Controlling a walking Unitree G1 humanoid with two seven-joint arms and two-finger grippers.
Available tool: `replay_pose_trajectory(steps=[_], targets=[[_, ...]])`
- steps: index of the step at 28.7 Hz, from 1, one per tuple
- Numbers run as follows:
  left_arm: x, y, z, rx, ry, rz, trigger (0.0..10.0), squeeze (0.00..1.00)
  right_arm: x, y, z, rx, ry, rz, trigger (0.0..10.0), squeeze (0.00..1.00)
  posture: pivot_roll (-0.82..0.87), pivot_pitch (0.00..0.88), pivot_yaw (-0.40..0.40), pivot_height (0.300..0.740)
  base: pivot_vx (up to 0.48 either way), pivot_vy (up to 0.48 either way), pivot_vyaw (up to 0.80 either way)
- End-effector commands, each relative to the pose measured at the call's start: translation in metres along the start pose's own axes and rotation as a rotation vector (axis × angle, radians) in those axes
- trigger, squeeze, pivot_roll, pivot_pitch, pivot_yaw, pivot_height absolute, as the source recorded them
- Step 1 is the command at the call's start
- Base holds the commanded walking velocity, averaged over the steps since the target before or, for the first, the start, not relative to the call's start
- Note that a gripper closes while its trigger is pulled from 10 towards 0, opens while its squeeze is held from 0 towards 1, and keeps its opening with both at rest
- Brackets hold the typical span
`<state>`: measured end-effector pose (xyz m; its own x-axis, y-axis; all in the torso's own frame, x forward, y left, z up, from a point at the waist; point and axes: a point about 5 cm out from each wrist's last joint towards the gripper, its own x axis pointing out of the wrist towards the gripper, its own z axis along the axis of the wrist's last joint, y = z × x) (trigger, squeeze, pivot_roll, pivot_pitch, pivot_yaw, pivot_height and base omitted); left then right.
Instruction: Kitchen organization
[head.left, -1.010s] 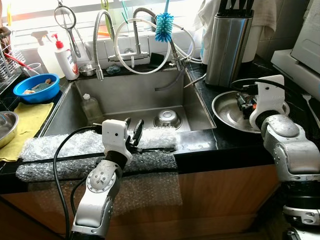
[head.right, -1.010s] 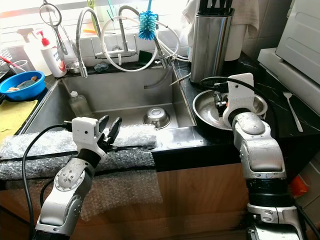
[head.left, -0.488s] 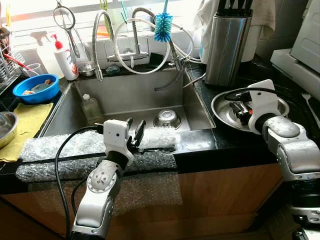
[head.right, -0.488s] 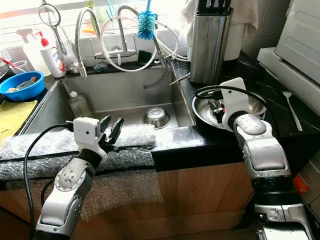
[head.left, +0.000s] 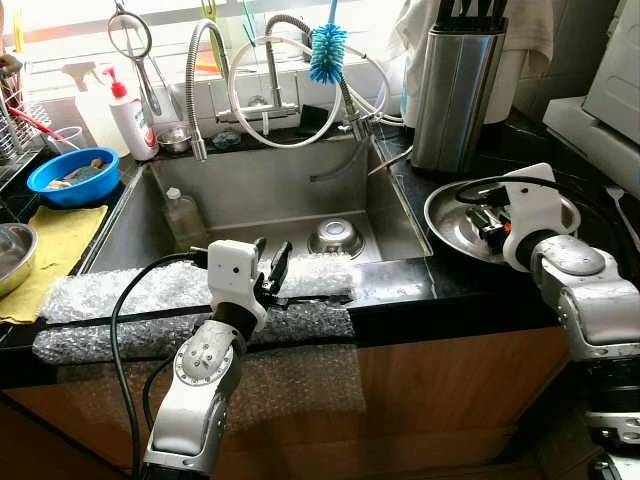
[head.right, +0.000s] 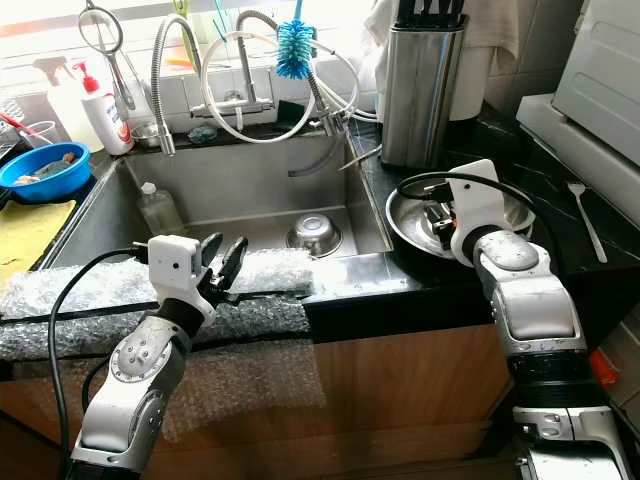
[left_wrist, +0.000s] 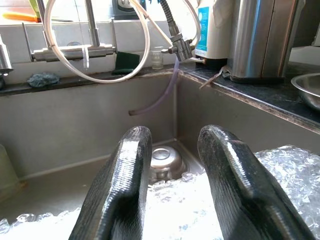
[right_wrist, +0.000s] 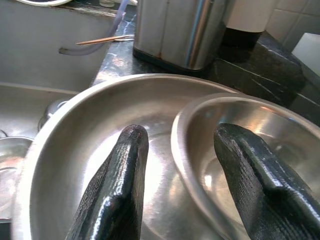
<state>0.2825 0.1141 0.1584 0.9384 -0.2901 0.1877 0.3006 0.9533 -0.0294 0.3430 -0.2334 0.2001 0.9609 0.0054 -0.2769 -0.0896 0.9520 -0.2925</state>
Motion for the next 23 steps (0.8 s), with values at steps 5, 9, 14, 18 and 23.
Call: replay_pose_trajectory(steps=[5,9,14,18,23], targets=[[0.0009,0.0017,0.0014,0.001,0.004,-0.004,10.0,0.00,-0.0012,-0.0119,0.0067,0.001,-0.005,-0.053,10.0,0.00,-0.12,0.000,0.108,0.740,0.000,0.000,0.00],[0.0012,0.0019,0.0017,0.003,0.005,-0.003,10.0,0.00,0.0006,-0.0104,0.0028,-0.004,0.012,-0.036,10.0,0.00,-0.12,0.000,0.106,0.740,0.000,0.000,0.00],[0.0017,0.0016,0.0025,0.003,0.003,-0.002,10.0,0.00,0.0018,-0.0066,0.0003,0.002,0.021,-0.019,10.0,0.00,-0.11,0.000,0.106,0.740,0.000,0.000,0.00],[0.0017,0.0021,0.0030,0.005,0.002,0.000,10.0,0.00,0.0029,-0.0038,-0.0020,0.001,0.029,-0.001,10.0,0.00,-0.11,0.000,0.103,0.740,0.000,0.000,0.00],[0.0019,0.0037,0.0048,0.007,-0.007,0.009,10.0,0.00,0.0028,-0.0038,0.0025,0.000,0.007,0.003,10.0,0.00,-0.11,0.000,0.104,0.740,0.000,0.000,0.00]])
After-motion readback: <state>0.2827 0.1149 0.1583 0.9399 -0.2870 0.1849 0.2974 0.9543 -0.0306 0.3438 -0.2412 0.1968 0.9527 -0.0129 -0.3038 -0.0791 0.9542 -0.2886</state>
